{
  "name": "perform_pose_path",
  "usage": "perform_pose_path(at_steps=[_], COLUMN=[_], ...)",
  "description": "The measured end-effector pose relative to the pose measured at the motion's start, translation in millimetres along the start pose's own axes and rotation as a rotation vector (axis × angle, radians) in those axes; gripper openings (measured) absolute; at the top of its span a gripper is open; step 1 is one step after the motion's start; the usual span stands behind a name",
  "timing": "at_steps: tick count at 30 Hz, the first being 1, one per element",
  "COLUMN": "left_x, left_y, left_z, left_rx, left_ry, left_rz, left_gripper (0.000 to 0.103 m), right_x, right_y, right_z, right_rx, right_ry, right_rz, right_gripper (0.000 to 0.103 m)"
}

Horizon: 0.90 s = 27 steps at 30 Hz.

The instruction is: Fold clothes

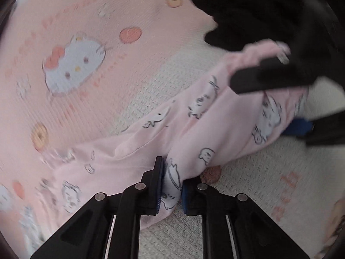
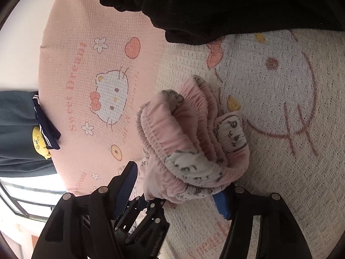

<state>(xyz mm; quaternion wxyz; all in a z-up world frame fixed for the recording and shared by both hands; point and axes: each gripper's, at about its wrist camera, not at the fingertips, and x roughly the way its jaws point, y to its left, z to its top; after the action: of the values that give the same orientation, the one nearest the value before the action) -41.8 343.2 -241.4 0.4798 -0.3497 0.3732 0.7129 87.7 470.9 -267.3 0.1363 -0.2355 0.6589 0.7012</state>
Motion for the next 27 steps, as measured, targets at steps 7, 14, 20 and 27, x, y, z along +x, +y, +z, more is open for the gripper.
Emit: perform_pose_path(at_steps=[7,14,20,27], left_x=[0.4,-1.9,-8.6,-28.9], left_y=[22.7,11.7,10.1,42.9], left_z=[-2.0,-9.7,-12.0,-25.0], left_rx=[-0.109,-0.023,-0.002,-0.214], left_ry=[0.001,-0.040,-0.013,0.041], left_rz=[-0.121,-0.063,-0.056,-0.278], left_gripper=[0.013,0.015,0.017,0.020], right_x=[1.7,7.0,6.8,10.2], right_y=[-5.3,9.1,23.0,42.5], right_z=[3.7,1.6,-14.4,-27.9], right_rx=[0.009,-0.139,-0.298,-0.530], right_ry=[-0.068,-0.144,-0.157,-0.179], right_rz=[-0.026,-0.179,-0.254,-0.385], right_gripper=[0.062,0.029,0.028,0.028])
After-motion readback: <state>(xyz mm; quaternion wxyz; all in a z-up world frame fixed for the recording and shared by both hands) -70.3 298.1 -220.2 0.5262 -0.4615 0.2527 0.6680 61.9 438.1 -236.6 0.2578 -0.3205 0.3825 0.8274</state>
